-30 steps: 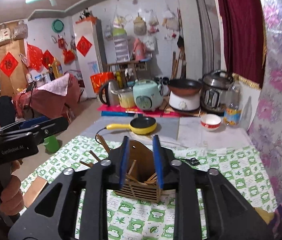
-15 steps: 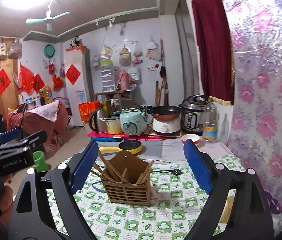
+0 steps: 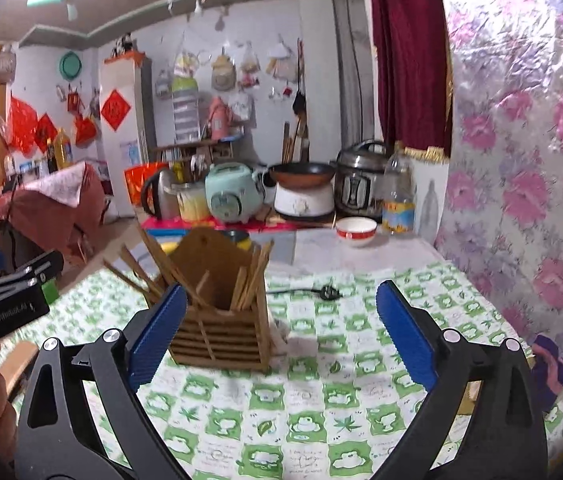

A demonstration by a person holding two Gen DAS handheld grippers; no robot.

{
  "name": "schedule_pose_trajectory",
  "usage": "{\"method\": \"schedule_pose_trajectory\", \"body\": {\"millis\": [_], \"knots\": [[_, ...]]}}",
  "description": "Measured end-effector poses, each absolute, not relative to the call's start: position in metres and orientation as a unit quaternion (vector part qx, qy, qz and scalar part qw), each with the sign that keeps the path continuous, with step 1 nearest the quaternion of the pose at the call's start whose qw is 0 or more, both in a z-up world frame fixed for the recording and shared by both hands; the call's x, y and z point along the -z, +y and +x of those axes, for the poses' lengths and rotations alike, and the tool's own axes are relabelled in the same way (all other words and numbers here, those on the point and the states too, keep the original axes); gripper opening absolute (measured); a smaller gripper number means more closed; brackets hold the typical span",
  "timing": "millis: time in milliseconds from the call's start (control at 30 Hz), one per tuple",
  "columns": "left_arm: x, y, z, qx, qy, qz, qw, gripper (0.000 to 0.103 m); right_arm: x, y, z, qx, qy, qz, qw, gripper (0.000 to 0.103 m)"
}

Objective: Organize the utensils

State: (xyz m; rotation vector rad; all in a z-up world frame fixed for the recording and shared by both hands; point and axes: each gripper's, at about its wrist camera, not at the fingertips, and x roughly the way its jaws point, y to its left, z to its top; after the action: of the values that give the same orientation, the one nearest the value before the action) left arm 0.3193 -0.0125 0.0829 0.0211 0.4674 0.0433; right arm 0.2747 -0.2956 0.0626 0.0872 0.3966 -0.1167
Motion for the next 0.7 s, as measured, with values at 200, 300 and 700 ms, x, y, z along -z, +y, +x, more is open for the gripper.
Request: {"method": "schedule_pose_trajectory", "body": {"millis": [200,300,700], "knots": [[-0.047,-0.005,0.335,-0.029,0.271,-0.001,0.962,0.097,-0.025,-0.295,0.294,0.039,0.257,0.043,0.965,0.093],[-0.039,-0.01,0.337,-0.033,0.278,0.018,0.96,0.097,-0.013,-0.296,0.302,0.029,0.284,0.055,0.957,0.093],[-0.038,-0.016,0.329,-0.025,0.279,0.029,0.959,0.097,-0.02,-0.303,0.293,0.036,0.272,0.075,0.959,0.093]]}}
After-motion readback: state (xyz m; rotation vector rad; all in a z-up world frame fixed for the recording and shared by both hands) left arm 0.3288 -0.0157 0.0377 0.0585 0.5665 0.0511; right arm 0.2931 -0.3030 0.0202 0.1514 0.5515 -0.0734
